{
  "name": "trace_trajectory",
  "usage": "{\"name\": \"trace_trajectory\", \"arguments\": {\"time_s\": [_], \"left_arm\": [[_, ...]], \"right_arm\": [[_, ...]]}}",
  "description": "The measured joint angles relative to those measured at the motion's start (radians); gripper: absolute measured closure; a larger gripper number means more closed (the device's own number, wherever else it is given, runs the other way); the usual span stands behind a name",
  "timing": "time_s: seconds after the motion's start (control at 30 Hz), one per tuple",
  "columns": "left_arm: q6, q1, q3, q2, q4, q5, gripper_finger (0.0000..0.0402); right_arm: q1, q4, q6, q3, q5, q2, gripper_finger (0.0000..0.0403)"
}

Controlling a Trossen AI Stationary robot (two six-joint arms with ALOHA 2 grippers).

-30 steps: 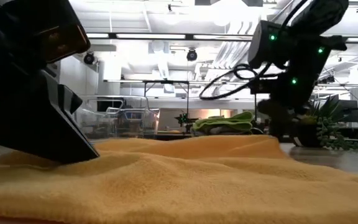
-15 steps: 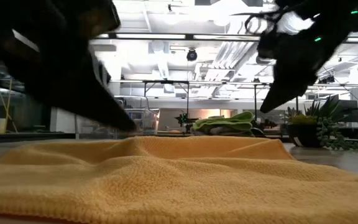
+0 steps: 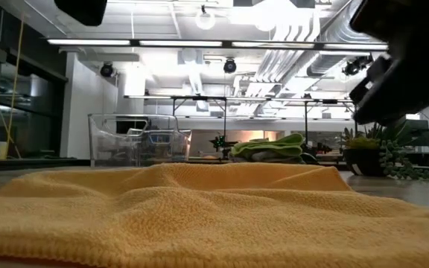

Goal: Fold microfiber towels
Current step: Fold the orange microfiber cloth

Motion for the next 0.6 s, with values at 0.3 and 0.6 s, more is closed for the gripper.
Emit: {"name": "trace_trajectory", "arguments": {"time_s": [0.3,0.6], "left_arm": [[-0.017,0.165,-0.134,-0.103,0.145,0.149,0.0401],[0.063,0.216,-0.111,-0.156,0.127,0.194,0.0401]], "right_arm": [[0.085,-0.007,-0.017,0.196,-0.046,0.255,0.0403],[0.116,-0.153,0.048,0.337,-0.112,0.347,0.0403]]}}
